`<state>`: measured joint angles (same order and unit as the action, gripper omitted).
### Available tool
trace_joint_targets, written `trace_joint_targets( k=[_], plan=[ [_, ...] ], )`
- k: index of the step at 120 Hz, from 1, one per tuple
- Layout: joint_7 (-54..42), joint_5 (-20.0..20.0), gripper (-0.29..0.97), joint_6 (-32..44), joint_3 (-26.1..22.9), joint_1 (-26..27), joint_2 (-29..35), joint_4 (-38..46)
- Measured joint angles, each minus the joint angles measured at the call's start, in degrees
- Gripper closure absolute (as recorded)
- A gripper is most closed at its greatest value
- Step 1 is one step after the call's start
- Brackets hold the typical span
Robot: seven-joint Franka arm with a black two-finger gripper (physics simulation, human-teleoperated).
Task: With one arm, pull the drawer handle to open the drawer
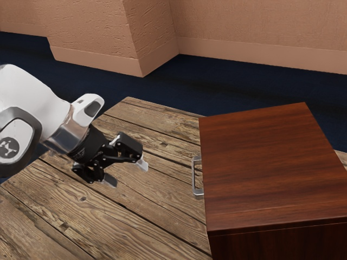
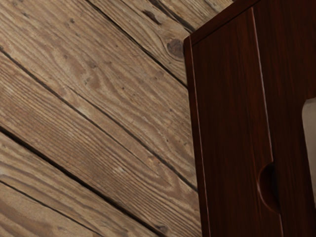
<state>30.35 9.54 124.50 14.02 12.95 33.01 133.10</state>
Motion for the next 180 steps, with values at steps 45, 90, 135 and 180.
trace_joint_targets(
  k=[45, 90, 135, 180],
  plan=[
    [2.5, 8.9, 0.0, 7.3, -0.7, 1.5, -10.1, -3.9],
    [3.3, 10.4, 0.0, 9.4, -2.0, 4.1, -10.4, -2.6],
    [5.9, 11.2, 0.0, 12.1, -3.1, 4.1, -12.7, -2.3],
    [7.5, 11.5, 0.0, 13.8, -3.7, 4.0, -14.8, -3.0]
  ],
)
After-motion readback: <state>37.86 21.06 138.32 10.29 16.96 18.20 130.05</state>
